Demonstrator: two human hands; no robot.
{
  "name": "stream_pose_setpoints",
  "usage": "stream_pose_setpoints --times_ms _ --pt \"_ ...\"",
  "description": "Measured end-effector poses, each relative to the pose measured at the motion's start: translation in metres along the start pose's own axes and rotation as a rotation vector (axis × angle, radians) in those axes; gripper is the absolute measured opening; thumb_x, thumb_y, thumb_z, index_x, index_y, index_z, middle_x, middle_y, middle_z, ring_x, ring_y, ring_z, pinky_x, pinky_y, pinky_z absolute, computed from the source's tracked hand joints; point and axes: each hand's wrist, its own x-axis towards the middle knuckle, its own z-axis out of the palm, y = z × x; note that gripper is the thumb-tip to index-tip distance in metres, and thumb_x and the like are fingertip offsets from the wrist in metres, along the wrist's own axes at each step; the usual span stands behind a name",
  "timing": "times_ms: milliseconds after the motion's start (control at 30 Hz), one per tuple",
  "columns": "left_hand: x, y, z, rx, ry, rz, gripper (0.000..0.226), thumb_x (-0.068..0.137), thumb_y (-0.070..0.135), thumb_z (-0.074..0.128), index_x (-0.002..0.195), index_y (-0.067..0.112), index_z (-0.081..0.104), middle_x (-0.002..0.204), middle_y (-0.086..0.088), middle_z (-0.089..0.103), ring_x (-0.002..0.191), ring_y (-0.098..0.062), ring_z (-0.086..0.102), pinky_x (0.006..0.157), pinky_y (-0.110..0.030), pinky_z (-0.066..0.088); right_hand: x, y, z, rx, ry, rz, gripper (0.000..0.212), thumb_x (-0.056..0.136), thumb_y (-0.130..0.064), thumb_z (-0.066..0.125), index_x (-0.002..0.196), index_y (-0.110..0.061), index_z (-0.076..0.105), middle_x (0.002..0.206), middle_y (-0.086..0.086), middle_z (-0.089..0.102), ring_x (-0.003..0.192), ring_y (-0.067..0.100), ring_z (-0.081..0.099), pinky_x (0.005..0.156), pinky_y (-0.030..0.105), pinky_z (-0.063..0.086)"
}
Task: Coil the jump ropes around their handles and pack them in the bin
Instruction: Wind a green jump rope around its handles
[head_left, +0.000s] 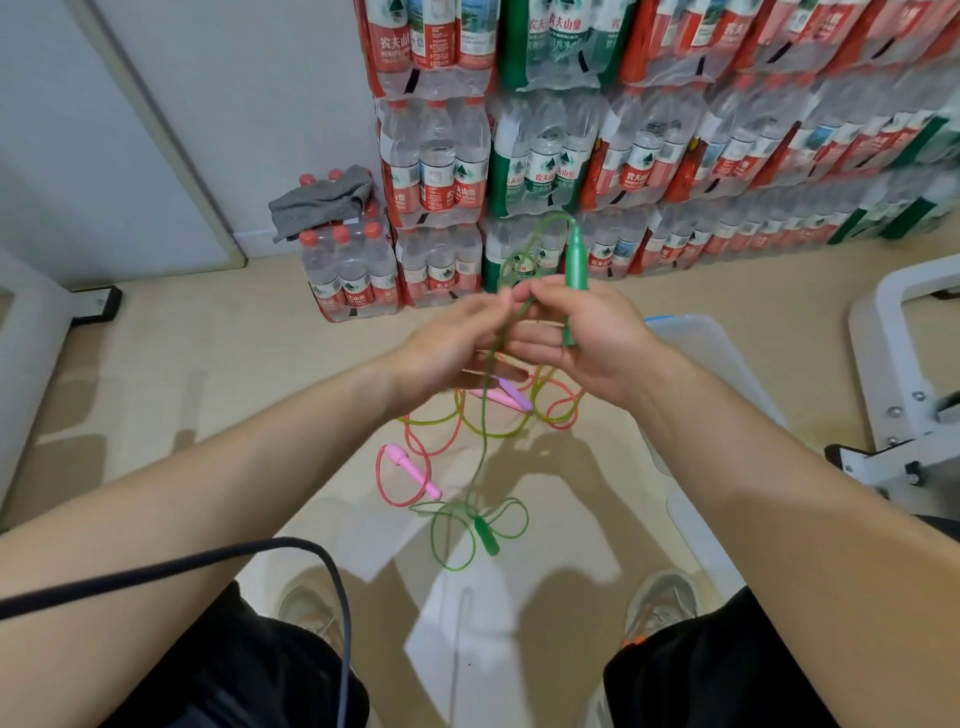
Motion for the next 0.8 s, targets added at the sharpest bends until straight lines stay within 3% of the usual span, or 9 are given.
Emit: stream_pose_setpoints --times_ms 133,267,400,467,600,700,800 --pt "-0.001 -0.013 0.006 0.117 -0.047 -0.001 0.035 0.102 0.031 0.055 0.131 0.011 0.048 0.1 -0.018 0.074 0.082 -0.025 0.073 0.071 -0.024 0.052 0.006 -0.007 -0.009 0.101 0.113 -0.068 0.015 0.103 -0.01 0.052 0.092 -0.007 0.062 0.084 0.011 0.07 0.077 0.023 0.076 0.07 0.03 0.063" --pt "0.001 -0.019 -0.004 0.348 -0.044 -0.02 0.014 0.103 0.019 0.055 0.099 0.008 0.063 0.086 -0.01 0.075 0.077 -0.014 0.071 0.078 -0.031 0.05 0.012 -0.013 -0.028 0.158 0.265 -0.117 0.011 0.103 -0.011 0.052 0.099 -0.006 0.06 0.09 0.016 0.071 0.077 0.02 0.076 0.066 0.027 0.062" --pt "0.002 -0.012 -0.012 0.199 -0.019 -0.06 0.022 0.107 0.016 0.044 0.1 0.006 0.062 0.092 -0.012 0.075 0.086 -0.024 0.071 0.082 -0.039 0.056 0.018 -0.009 -0.044 0.103 0.371 -0.042 0.019 0.105 -0.023 0.05 0.104 -0.007 0.061 0.101 0.015 0.074 0.084 0.022 0.077 0.069 0.031 0.063" --pt "0.002 -0.001 -0.012 0.003 0.015 -0.042 0.022 0.108 0.017 0.041 0.102 0.008 0.06 0.092 -0.011 0.075 0.087 -0.025 0.073 0.079 -0.036 0.059 0.016 -0.001 -0.043 -0.079 0.296 0.097 0.02 0.101 -0.026 0.052 0.107 -0.011 0.065 0.107 0.009 0.076 0.089 0.023 0.076 0.07 0.033 0.06" --pt "0.005 0.015 -0.017 -0.314 0.122 0.016 0.023 0.108 0.013 0.037 0.102 0.009 0.058 0.086 -0.007 0.076 0.083 -0.022 0.076 0.069 -0.029 0.062 0.002 0.015 -0.023 -0.329 -0.06 0.267 0.016 0.094 -0.023 0.056 0.093 -0.021 0.072 0.103 -0.002 0.077 0.096 0.022 0.071 0.075 0.029 0.051" --pt "0.007 0.021 -0.025 -0.443 0.237 0.045 0.024 0.108 0.014 0.035 0.101 0.009 0.057 0.089 -0.007 0.075 0.086 -0.022 0.076 0.067 -0.028 0.061 -0.003 0.019 -0.012 -0.453 -0.234 0.223 0.021 0.099 -0.022 0.053 0.093 -0.019 0.073 0.104 0.002 0.077 0.1 0.023 0.071 0.081 0.031 0.049" --pt "0.01 0.02 -0.036 -0.479 0.298 0.025 0.026 0.109 0.022 0.037 0.102 0.008 0.058 0.094 -0.009 0.074 0.086 -0.022 0.076 0.067 -0.027 0.061 -0.003 0.02 -0.007 -0.421 -0.202 0.095 0.018 0.103 -0.019 0.054 0.092 -0.014 0.067 0.091 0.006 0.074 0.09 0.026 0.072 0.071 0.027 0.055"
